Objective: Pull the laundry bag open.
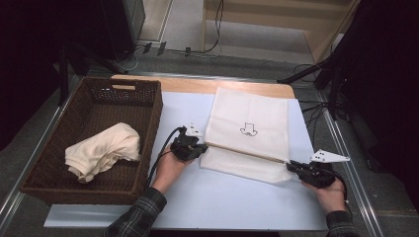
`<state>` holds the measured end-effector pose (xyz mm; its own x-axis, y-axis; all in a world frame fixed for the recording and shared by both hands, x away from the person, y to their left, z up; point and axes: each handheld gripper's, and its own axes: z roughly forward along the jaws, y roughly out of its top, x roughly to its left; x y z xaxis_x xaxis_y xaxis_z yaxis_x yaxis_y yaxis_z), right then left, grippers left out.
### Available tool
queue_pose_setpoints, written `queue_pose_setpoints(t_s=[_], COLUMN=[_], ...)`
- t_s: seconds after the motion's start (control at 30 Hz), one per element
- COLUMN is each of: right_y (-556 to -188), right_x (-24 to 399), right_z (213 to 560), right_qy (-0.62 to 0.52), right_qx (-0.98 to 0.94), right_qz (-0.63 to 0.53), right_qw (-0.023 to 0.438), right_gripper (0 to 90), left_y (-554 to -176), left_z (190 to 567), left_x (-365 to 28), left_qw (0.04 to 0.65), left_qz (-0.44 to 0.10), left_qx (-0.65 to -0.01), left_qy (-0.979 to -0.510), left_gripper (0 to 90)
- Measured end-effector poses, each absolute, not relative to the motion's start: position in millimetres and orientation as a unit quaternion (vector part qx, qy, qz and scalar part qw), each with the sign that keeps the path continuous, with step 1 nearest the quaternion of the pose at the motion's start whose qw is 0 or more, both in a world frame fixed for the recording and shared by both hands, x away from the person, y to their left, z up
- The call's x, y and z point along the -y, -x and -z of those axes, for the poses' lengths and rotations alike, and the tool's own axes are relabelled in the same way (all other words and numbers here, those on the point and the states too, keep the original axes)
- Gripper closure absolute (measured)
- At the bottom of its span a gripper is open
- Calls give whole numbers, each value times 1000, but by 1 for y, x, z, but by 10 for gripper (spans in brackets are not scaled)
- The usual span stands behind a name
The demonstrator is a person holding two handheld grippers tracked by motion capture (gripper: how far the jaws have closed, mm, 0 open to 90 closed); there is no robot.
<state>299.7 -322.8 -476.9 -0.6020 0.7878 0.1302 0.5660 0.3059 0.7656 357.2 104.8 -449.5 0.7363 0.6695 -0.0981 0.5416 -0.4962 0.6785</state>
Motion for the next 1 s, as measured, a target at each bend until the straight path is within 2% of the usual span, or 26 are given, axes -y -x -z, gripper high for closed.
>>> queue_pose_setpoints(t_s=[0.3,0.47,0.6,0.63,0.67,0.7,0.73,0.77,0.83,0.9,0.93,1.0], right_y=[-302,-302,-300,-300,-299,-299,-298,-298,-297,-297,-296,-296], right_x=[317,316,316,316,315,315,315,315,315,315,316,316], right_z=[484,487,485,485,483,483,482,482,480,480,479,478], right_qy=[-422,-423,-424,-424,-422,-422,-424,-424,-426,-426,-430,-431], right_qx=[-805,-804,-800,-800,-800,-800,-795,-795,-791,-790,-786,-784], right_qz=[-395,-397,-402,-402,-404,-404,-411,-411,-416,-419,-425,-426], right_qw=[132,130,136,136,139,139,140,140,141,138,133,131], right_gripper=[766,695,559,559,496,496,423,423,337,307,242,212], left_y=[-362,-361,-358,-358,-355,-355,-355,-354,-350,-349,-348,-344], left_z=[458,458,456,456,454,454,453,452,451,451,450,448], left_x=[-106,-107,-108,-108,-109,-109,-110,-110,-111,-111,-112,-112], left_qw=[345,342,338,338,341,341,338,341,341,345,345,354], left_qz=[-86,-92,-100,-100,-104,-104,-102,-98,-94,-92,-89,-82], left_qx=[-357,-363,-367,-367,-370,-370,-370,-372,-367,-367,-364,-359], left_qy=[-864,-862,-861,-861,-858,-858,-859,-858,-860,-859,-861,-860], left_gripper=[862,796,631,598,558,522,496,496,423,399,359,340])
